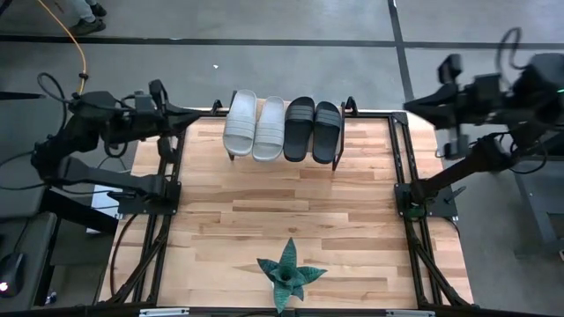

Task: Pick and place slides into the shelf
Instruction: Return to Home Position

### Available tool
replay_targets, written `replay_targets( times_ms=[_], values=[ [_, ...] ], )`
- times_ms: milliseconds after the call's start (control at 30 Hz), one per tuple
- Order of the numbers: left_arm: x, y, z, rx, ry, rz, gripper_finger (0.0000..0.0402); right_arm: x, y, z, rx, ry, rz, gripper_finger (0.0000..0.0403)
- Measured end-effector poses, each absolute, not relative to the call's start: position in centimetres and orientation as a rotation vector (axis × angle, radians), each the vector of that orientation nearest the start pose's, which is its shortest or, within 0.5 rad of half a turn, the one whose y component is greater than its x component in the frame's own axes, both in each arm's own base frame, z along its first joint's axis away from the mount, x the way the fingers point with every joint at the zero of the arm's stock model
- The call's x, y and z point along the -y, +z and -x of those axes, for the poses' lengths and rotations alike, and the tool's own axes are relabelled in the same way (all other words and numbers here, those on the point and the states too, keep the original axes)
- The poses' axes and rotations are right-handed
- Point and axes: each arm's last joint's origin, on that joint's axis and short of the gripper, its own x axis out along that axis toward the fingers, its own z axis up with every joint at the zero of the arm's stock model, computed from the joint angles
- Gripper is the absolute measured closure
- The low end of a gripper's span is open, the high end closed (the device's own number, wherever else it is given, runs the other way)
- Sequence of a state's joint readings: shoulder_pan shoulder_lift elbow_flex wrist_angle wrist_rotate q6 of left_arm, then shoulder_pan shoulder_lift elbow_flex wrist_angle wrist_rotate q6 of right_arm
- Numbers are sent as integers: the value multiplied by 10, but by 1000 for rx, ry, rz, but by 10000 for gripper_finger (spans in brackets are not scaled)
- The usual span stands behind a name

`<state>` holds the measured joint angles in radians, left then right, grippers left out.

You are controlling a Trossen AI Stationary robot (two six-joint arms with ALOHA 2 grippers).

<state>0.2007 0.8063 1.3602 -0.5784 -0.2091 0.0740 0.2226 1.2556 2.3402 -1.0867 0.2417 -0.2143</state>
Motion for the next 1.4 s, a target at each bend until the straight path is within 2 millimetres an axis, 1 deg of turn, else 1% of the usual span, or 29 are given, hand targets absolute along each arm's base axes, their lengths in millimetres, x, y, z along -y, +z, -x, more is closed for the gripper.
replay_targets(
  times_ms=[167,433,600,700,867,1000,1100,1200,1267,1400],
  values=[
    [-27,471,-92,-47,426,-77,402,-7,598,-61,15,-15,184,403],
    [-21,467,-69,-70,418,-93,402,2,592,-21,21,-12,179,403],
    [-18,462,-51,-90,447,-95,402,10,591,14,91,-20,188,403],
    [-16,461,-40,-73,448,-77,402,17,587,38,127,-69,157,403],
    [-14,461,-28,-54,469,-72,402,27,570,71,81,-157,76,403],
    [-13,457,-27,-88,470,-72,402,23,555,82,83,-159,84,403],
    [-14,454,-26,-123,495,-73,401,18,544,91,145,-174,108,403],
    [-14,452,-26,-140,501,-69,402,11,527,104,241,-161,127,403],
    [-14,453,-26,-136,501,-68,401,6,513,109,288,-143,139,403],
    [-14,453,-25,-129,500,-72,401,-1,484,105,355,-162,136,403]
  ],
)
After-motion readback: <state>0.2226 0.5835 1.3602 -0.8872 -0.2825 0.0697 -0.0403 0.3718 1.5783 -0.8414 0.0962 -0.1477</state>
